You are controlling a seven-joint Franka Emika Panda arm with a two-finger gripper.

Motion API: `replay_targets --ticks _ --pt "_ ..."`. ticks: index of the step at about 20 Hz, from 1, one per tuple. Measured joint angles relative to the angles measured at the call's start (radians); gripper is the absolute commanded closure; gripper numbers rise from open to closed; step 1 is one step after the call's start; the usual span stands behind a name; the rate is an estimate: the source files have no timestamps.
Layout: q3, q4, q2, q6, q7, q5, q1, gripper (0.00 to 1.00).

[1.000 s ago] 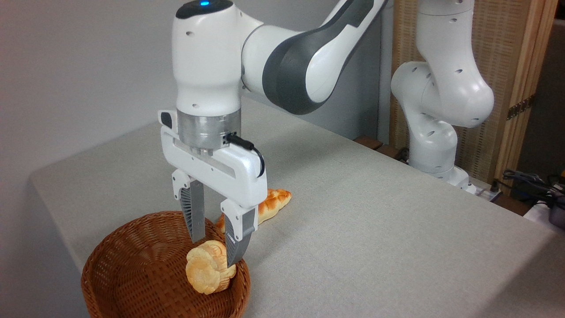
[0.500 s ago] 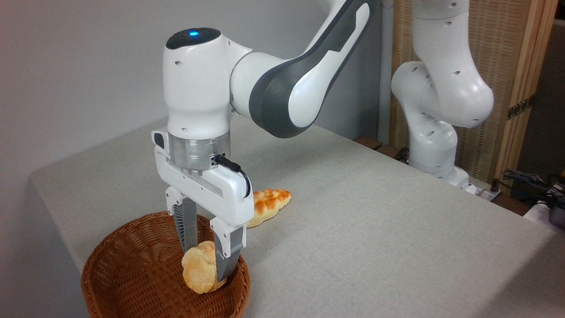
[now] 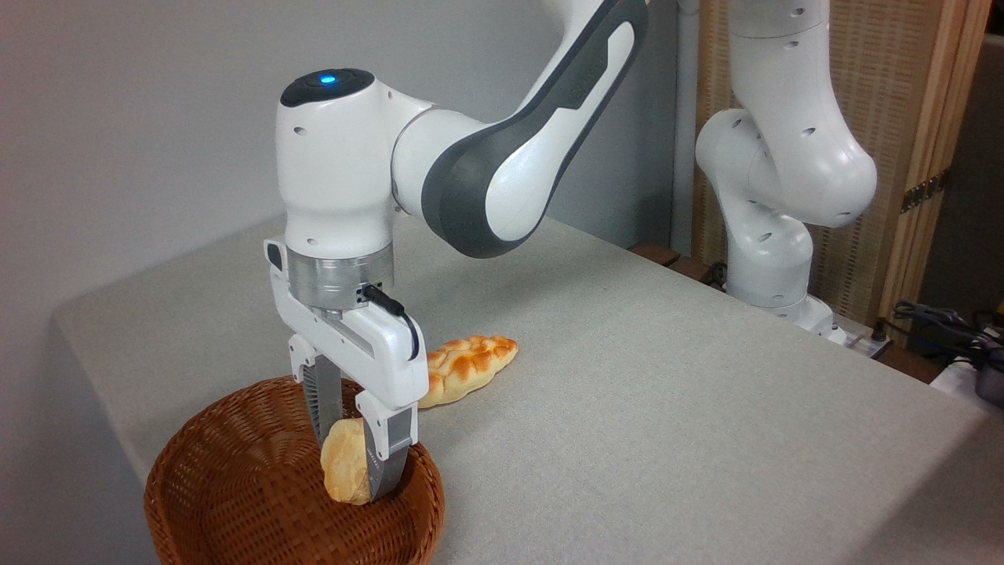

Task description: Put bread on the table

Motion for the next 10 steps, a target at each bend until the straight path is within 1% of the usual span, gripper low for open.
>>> replay_targets --ticks 10 --pt "-0.002 0.012 -0.002 0.001 0.0 0.0 0.0 0.59"
